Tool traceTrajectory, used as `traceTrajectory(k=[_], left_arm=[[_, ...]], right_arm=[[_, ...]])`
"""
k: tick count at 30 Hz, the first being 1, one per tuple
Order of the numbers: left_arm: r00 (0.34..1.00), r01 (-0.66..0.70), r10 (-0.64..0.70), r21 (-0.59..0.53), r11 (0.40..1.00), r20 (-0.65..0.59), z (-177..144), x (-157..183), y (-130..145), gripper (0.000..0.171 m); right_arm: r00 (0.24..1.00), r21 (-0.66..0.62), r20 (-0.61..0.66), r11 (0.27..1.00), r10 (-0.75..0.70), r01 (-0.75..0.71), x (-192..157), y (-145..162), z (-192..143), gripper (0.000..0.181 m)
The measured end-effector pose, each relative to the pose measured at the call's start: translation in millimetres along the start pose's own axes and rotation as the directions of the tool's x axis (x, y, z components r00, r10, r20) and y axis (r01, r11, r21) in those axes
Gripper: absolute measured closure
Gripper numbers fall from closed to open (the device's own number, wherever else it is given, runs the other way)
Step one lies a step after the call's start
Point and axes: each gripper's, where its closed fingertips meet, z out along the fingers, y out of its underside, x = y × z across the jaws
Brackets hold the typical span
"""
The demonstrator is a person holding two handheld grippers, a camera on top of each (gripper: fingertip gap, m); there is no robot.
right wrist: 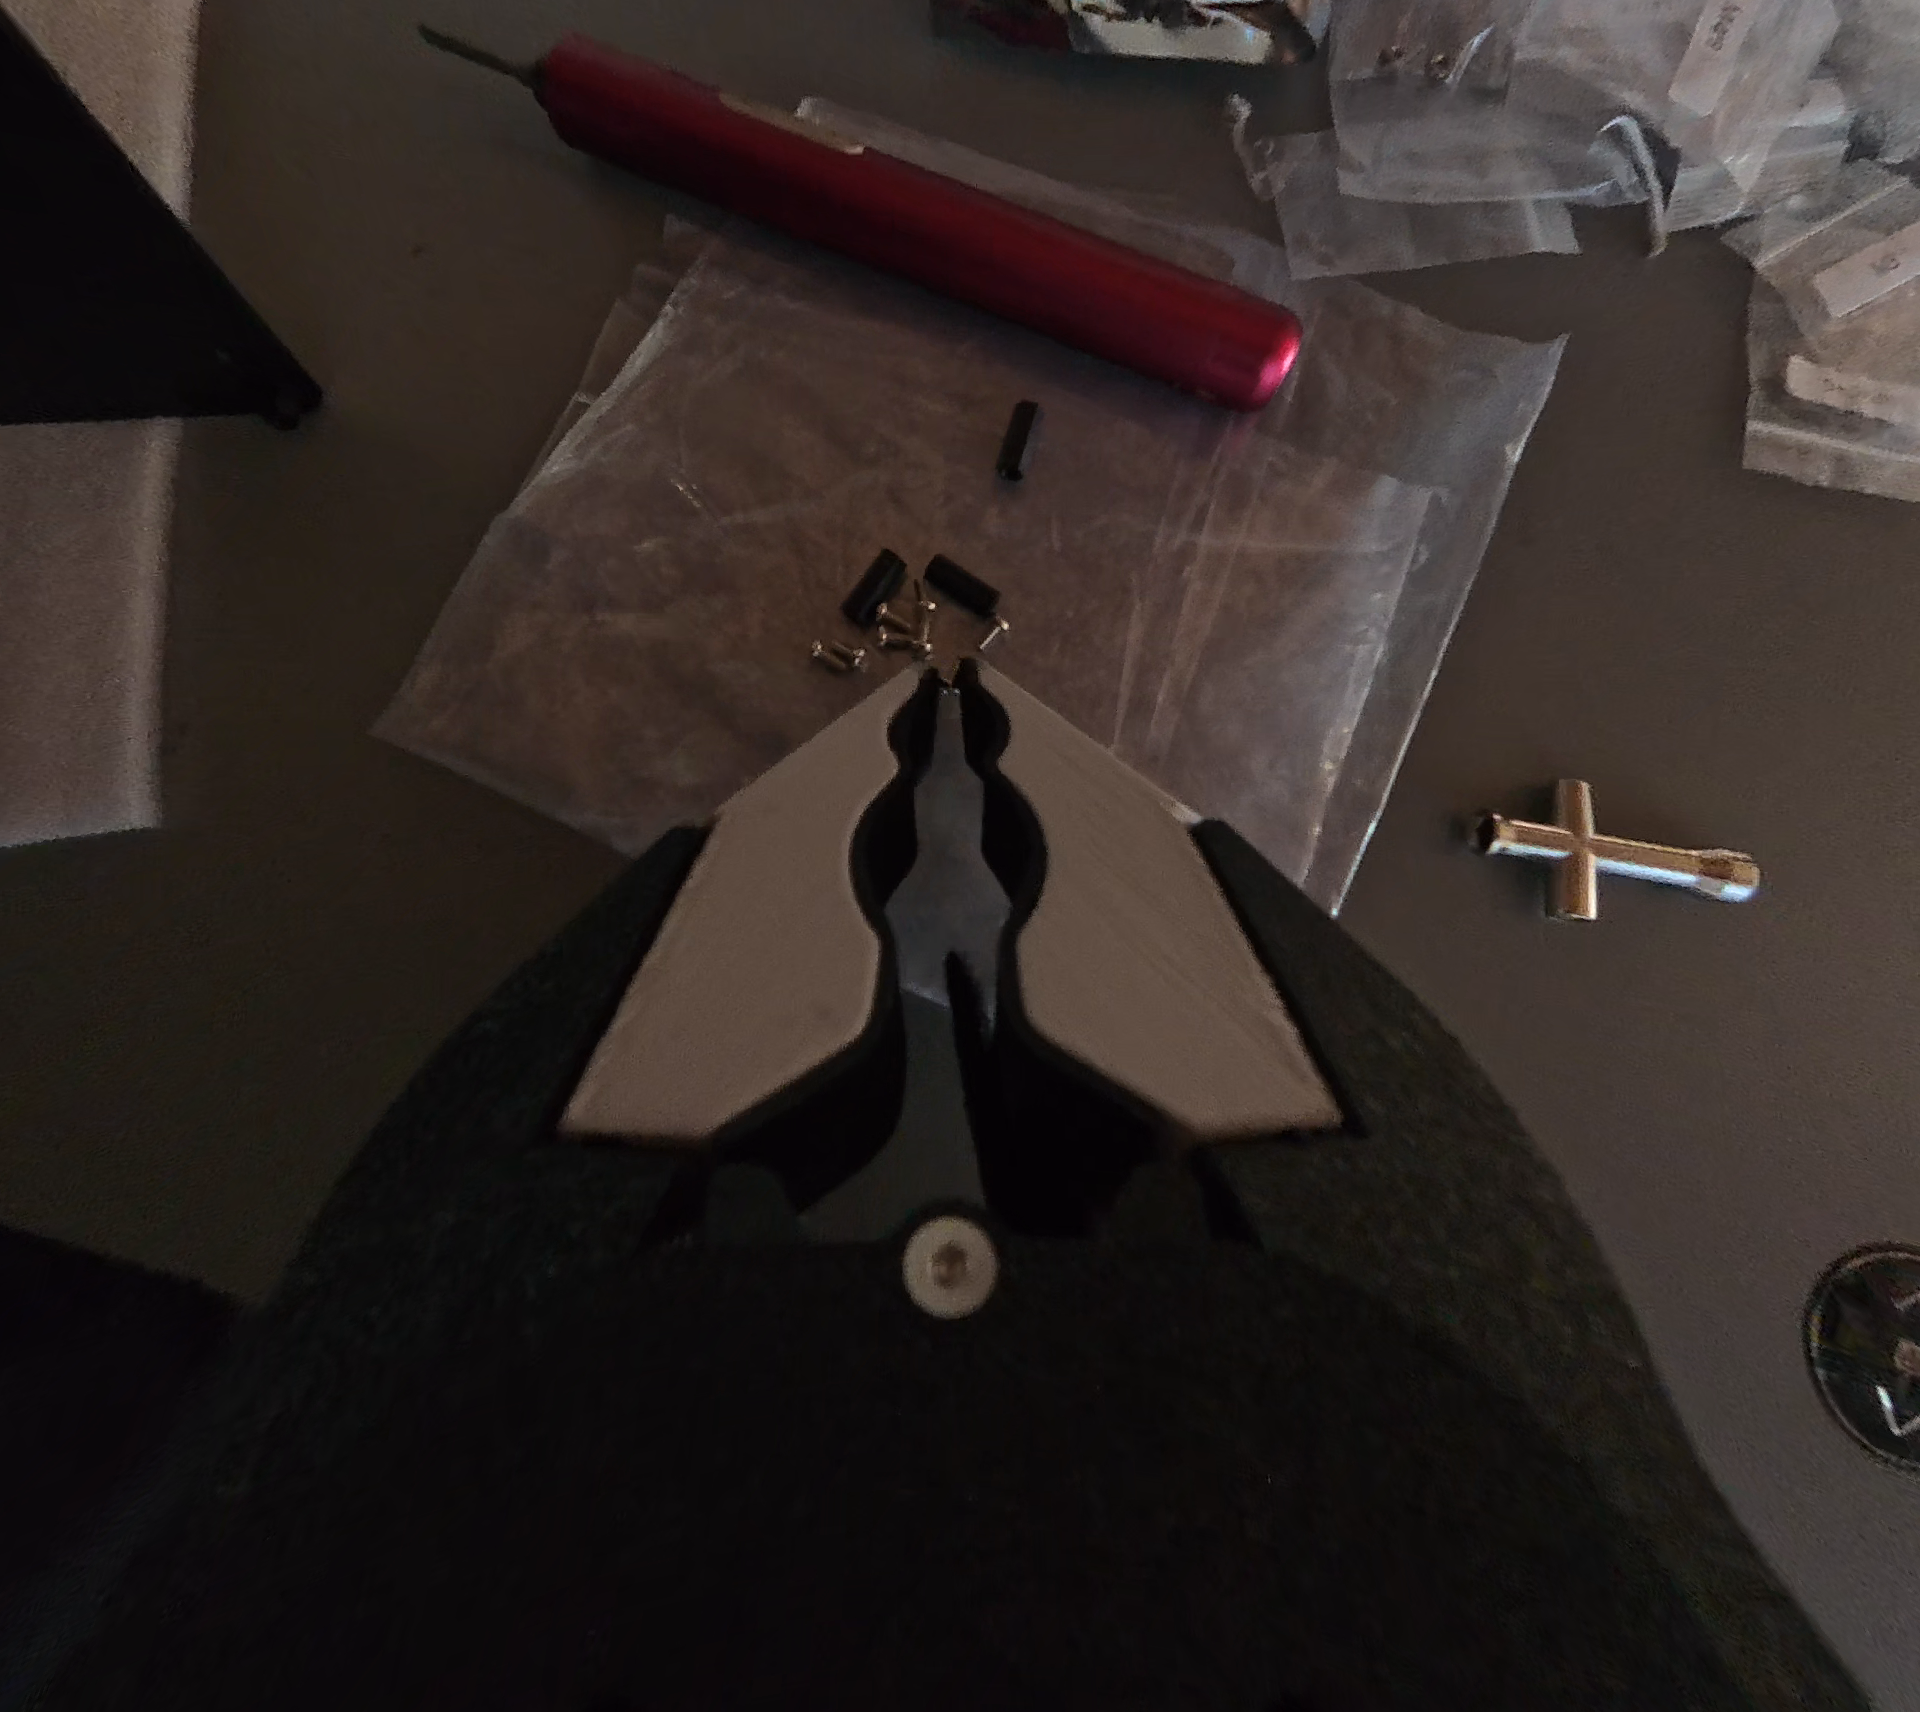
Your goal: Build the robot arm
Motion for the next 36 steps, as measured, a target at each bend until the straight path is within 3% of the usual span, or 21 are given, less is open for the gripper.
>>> traceTrajectory(k=[4,9,12,22,36], left_arm=[[0.998,-0.006,0.006,0.007,1.000,-0.065,5.9,9.1,1.9,0.167],[0.985,-0.080,0.082,0.016,0.997,-0.155,13.6,24.1,-2.6,0.167],[0.972,-0.119,0.120,0.017,0.993,-0.202,20.1,30.8,-3.1,0.167],[0.923,-0.176,0.184,0.055,0.983,-0.337,38.4,49.4,-7.1,0.168],[0.912,-0.192,0.207,0.077,0.978,-0.355,39.6,52.4,-9.5,0.167]], right_arm=[[0.991,0.112,0.118,0.993,-0.056,0.042,-37.6,-32.9,-24.7,0.178],[0.897,0.310,0.406,0.950,-0.175,0.045,-169.7,-106.1,-59.3,0.178],[0.880,0.298,0.434,0.953,-0.190,0.059,-211.5,-114.1,-47.6,0.178],[0.897,0.255,0.421,0.967,-0.133,0.024,-223.9,-106.6,-23.2,0.178],[0.906,0.231,0.402,0.972,-0.134,0.041,-226.6,-111.8,-17.7,0.178]])
